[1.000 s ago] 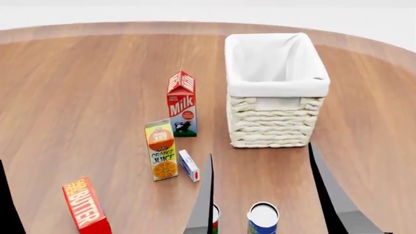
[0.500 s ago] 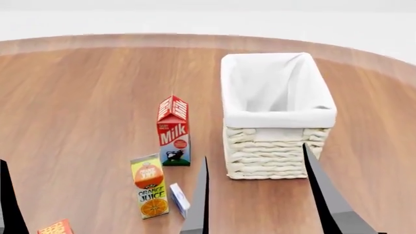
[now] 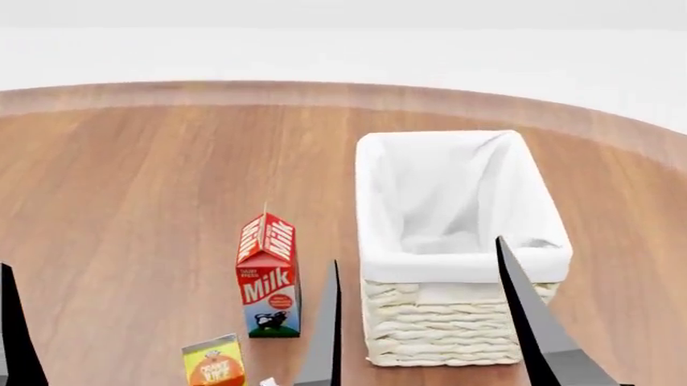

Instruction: Pick up the alphabet soup and the tomato sauce, and put them in the basket.

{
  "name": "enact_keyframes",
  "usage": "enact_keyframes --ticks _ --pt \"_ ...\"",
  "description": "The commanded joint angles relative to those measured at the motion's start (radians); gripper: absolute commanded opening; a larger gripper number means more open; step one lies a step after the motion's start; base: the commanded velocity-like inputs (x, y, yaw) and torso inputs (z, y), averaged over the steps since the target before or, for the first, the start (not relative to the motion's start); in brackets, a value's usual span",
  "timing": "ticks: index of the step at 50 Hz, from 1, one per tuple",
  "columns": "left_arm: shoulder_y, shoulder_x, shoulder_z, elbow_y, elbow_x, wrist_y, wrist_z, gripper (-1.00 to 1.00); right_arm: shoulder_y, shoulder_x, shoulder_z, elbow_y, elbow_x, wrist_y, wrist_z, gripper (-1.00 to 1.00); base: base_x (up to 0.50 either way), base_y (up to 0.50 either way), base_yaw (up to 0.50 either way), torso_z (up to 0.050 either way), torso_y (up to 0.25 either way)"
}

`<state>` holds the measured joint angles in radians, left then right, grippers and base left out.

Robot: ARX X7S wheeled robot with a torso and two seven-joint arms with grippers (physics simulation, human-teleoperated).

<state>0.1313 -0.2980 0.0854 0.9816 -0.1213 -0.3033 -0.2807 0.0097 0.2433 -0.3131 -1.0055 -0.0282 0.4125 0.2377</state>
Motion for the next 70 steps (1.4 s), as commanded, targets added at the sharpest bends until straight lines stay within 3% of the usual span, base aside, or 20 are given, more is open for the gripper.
enact_keyframes --ticks 1,38,43,44,46,48,49,54,55,58,62,70 --pt "0.001 -0.007 0.006 -0.005 -0.001 0.006 -0.007 1.00 -0.004 0.005 -0.006 0.006 0.002 -0.010 0.008 1.00 0.37 -0.03 0.00 0.000 0.000" --pt "-0.002 -0.025 0.021 -0.010 -0.006 0.009 -0.029 1.00 0.012 0.019 -0.018 -0.016 0.022 0.019 0.027 1.00 0.30 -0.03 0.00 0.000 0.001" --pt "-0.001 -0.028 0.024 -0.011 -0.005 0.010 -0.032 1.00 0.075 0.061 -0.013 -0.041 0.116 0.083 0.072 1.00 0.00 0.00 0.00 0.000 0.000" --pt "-0.001 -0.029 0.024 -0.013 -0.007 0.011 -0.032 1.00 0.156 0.195 -0.044 -0.042 0.266 0.074 0.222 1.00 0.00 0.00 0.00 0.000 0.000" --pt "-0.003 -0.030 0.027 -0.010 -0.006 0.006 -0.035 1.00 0.434 0.495 -0.287 -0.041 0.566 -0.025 0.522 1.00 0.00 0.00 0.00 0.000 0.000" --pt "-0.010 -0.031 0.032 0.000 -0.003 -0.009 -0.037 1.00 0.717 0.676 -0.533 -0.041 0.805 -0.141 0.822 1.00 0.00 0.00 0.00 0.000 0.000" --pt "-0.012 -0.031 0.033 0.001 -0.004 -0.012 -0.038 1.00 0.867 0.719 -0.655 -0.041 0.856 -0.187 0.944 1.00 0.00 0.00 0.00 0.000 0.000" --pt "-0.015 -0.031 0.041 -0.010 -0.001 -0.007 -0.040 1.00 1.617 0.788 -1.255 -0.041 1.096 -0.373 1.144 1.00 0.00 0.00 0.00 0.000 0.000" --pt "-0.017 -0.032 0.042 -0.006 -0.001 -0.014 -0.041 1.00 1.729 0.792 -1.302 -0.041 1.166 -0.384 1.152 1.00 0.00 0.00 0.00 0.000 0.000" --pt "-0.020 -0.034 0.042 0.005 -0.003 -0.028 -0.044 1.00 1.862 0.818 -1.302 -0.017 1.355 -0.409 1.114 1.00 0.00 0.00 0.00 0.000 0.000" --pt "-0.020 -0.038 0.043 0.006 -0.002 -0.030 -0.047 1.00 1.945 0.825 -1.291 0.053 1.524 -0.372 1.042 1.00 0.00 0.00 0.00 0.000 0.000" --pt "-0.022 -0.043 0.045 0.008 -0.003 -0.037 -0.051 1.00 1.999 0.837 -1.298 0.183 1.687 -0.303 0.933 1.00 0.00 0.00 0.00 0.000 0.000"
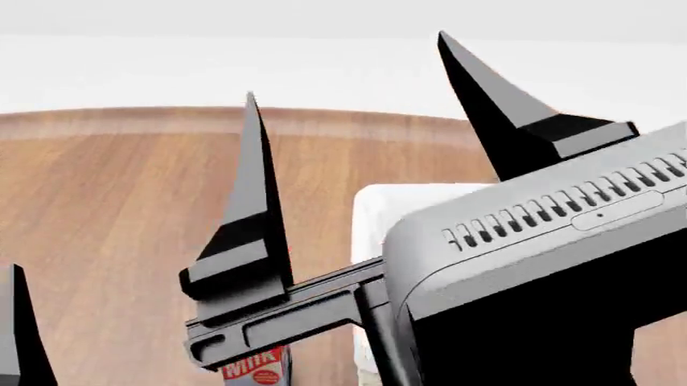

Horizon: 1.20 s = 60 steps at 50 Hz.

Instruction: Pick up the alphabet soup and the tomato sauce, and put them in the basket.

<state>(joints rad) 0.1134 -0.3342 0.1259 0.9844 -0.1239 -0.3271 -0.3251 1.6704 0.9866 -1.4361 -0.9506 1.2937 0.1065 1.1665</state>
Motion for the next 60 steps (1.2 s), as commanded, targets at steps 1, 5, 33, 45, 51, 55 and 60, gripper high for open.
enact_keyframes --ticks 1,5,33,45,51,55,60 --pt "-0.004 -0.008 0.003 0.007 -0.002 -0.014 -0.007 1.00 0.330 0.098 -0.177 0.139 0.377 -0.005 -0.003 1.00 0.00 0.00 0.00 0.000 0.000" --pt "-0.006 -0.013 0.001 0.013 -0.004 -0.024 -0.011 1.00 0.328 0.107 -0.198 0.178 0.445 0.036 -0.040 1.00 0.00 0.00 0.00 0.000 0.000" --pt "-0.039 -0.025 0.054 0.032 0.009 -0.072 -0.039 1.00 -0.040 0.318 -0.507 0.045 0.460 0.159 -0.089 1.00 0.00 0.00 0.00 0.000 0.000" --pt "-0.030 -0.037 0.064 0.027 0.009 -0.055 -0.053 1.00 -0.293 0.283 -0.622 0.032 0.243 0.032 -0.079 1.00 0.00 0.00 0.00 0.000 0.000" --pt "-0.022 -0.042 0.066 0.016 0.011 -0.038 -0.057 1.00 -0.394 0.250 -0.661 0.050 0.170 -0.018 -0.079 1.00 0.00 0.00 0.00 0.000 0.000" --pt "-0.020 -0.044 0.069 -0.001 0.012 -0.019 -0.057 1.00 -0.437 0.245 -0.675 0.069 0.134 -0.043 -0.093 1.00 0.00 0.00 0.00 0.000 0.000" --pt "-0.027 -0.044 0.081 0.006 0.018 -0.031 -0.062 1.00 -0.501 0.227 -0.701 0.089 0.080 -0.066 -0.098 1.00 0.00 0.00 0.00 0.000 0.000"
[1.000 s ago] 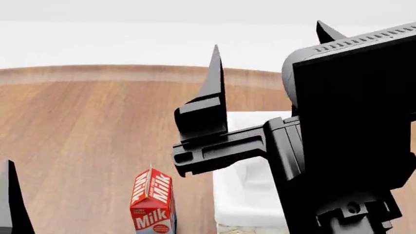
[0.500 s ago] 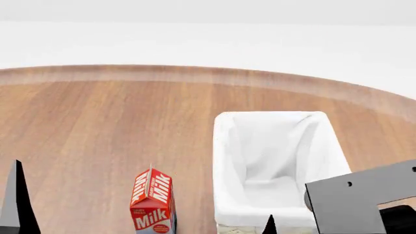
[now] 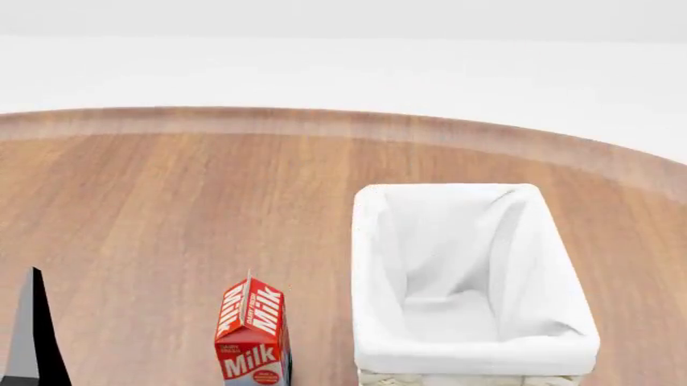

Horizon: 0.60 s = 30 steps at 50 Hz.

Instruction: Pick up the alphabet soup and the tomato sauce, and put them in the basket.

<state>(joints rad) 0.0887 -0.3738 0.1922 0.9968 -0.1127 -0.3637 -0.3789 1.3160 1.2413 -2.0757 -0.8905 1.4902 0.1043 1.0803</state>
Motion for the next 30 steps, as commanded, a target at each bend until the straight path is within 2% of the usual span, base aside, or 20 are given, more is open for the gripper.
enact_keyframes --ticks 1,16,30 --pt "-0.002 -0.005 0.014 -0.007 0.005 0.006 -0.008 1.00 -0.156 -0.032 -0.064 0.034 -0.123 -0.069 -0.013 1.00 0.00 0.00 0.00 0.000 0.000" --pt "-0.002 -0.016 0.000 -0.001 -0.015 0.005 -0.016 1.00 -0.299 -0.125 -0.104 0.093 -0.209 -0.122 -0.020 1.00 0.00 0.00 0.00 0.000 0.000" --pt "-0.001 -0.020 0.015 -0.018 -0.011 0.020 -0.023 1.00 -0.355 -0.155 -0.112 0.153 -0.238 -0.150 -0.045 1.00 0.00 0.00 0.00 0.000 0.000"
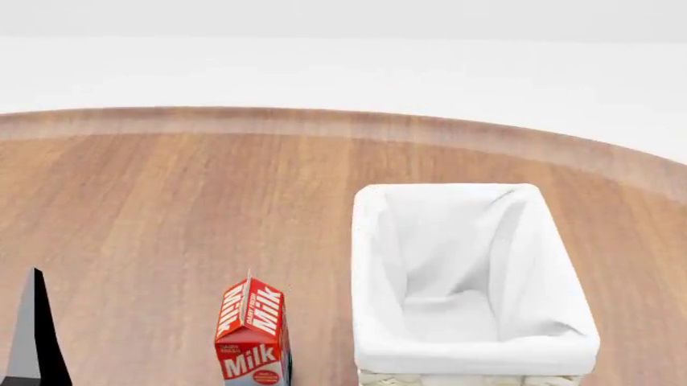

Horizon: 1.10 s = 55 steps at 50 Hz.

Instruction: Pick up the alphabet soup and the tomato sauce, and put them in the basket.

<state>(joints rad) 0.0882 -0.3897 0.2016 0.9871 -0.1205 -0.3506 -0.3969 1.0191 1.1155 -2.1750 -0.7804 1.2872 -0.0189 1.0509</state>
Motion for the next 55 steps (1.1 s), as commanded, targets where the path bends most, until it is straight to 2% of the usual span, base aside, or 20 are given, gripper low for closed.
enact_keyframes --ticks 1,31,55 --pt "-0.002 -0.004 0.007 -0.006 -0.003 0.005 -0.006 1.00 -0.062 -0.032 -0.012 0.047 -0.036 -0.030 -0.017 1.00 0.00 0.00 0.00 0.000 0.000" --pt "0.000 -0.016 0.017 -0.022 -0.010 0.025 -0.019 1.00 -0.168 -0.166 0.004 0.210 -0.066 -0.077 -0.034 1.00 0.00 0.00 0.00 0.000 0.000" --pt "-0.006 -0.025 0.031 -0.029 -0.010 0.028 -0.031 1.00 -0.238 -0.191 0.016 0.304 -0.071 -0.136 -0.098 1.00 0.00 0.00 0.00 0.000 0.000"
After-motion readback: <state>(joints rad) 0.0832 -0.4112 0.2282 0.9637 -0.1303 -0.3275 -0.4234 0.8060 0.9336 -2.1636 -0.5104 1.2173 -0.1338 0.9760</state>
